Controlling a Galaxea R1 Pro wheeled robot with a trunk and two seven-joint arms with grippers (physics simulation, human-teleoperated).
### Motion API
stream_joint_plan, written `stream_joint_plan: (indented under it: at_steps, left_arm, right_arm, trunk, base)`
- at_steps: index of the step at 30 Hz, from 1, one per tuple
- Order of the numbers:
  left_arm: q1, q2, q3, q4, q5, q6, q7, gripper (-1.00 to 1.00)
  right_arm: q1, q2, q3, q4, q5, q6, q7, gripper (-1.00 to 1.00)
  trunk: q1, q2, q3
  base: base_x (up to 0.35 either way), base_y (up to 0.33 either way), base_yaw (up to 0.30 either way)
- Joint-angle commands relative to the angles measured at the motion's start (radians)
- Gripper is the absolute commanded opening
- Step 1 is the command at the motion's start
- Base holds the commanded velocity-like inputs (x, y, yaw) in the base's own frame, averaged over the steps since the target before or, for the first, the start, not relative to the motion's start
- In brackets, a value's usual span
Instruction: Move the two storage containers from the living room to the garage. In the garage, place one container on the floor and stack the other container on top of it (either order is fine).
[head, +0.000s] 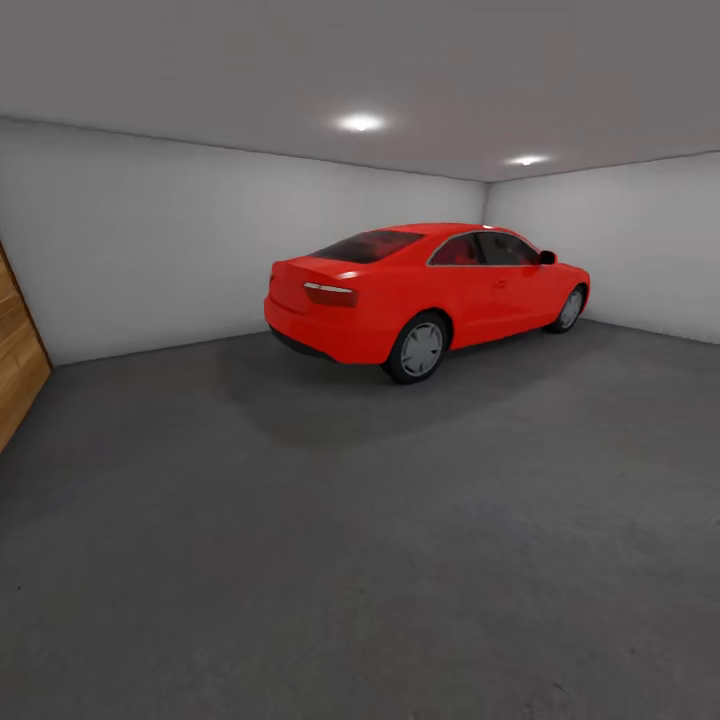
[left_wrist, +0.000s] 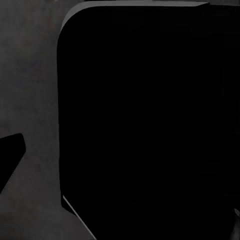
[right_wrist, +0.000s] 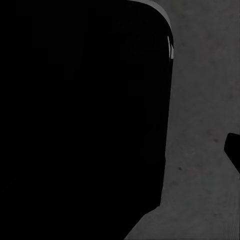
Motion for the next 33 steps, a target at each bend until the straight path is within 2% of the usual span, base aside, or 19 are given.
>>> stream_joint_plan:
  at_steps: [1, 17, 25, 33]
  left_arm:
    - [0.000, 0.000, 0.001, 0.000, 0.006, -0.002, 0.000, 1.00]
    - [-0.001, 0.003, -0.006, -0.002, 0.003, -0.002, 0.000, 1.00]
    - [0.000, 0.030, -0.010, -0.005, -0.003, -0.003, 0.001, 1.00]
    - [0.000, 0.028, -0.011, -0.004, -0.001, -0.003, 0.001, 1.00]
  right_arm:
    - [0.000, 0.000, 0.000, 0.000, 0.001, -0.003, 0.000, 1.00]
    - [0.000, -0.001, 0.000, 0.000, 0.001, -0.004, 0.000, 1.00]
    - [0.000, 0.000, -0.001, 0.000, 0.000, -0.007, 0.000, 1.00]
    - [0.000, 0.000, -0.003, 0.000, 0.001, -0.055, 0.000, 1.00]
  trunk:
    - [0.000, 0.000, -0.001]
    - [0.000, 0.000, -0.001]
    - [0.000, 0.000, -0.001]
    - [0.000, 0.000, -0.001]
  base:
    - [0.000, 0.000, -0.252]
    - [0.000, 0.000, -0.273]
    - [0.000, 0.000, -0.286]
    - [0.000, 0.000, -0.295]
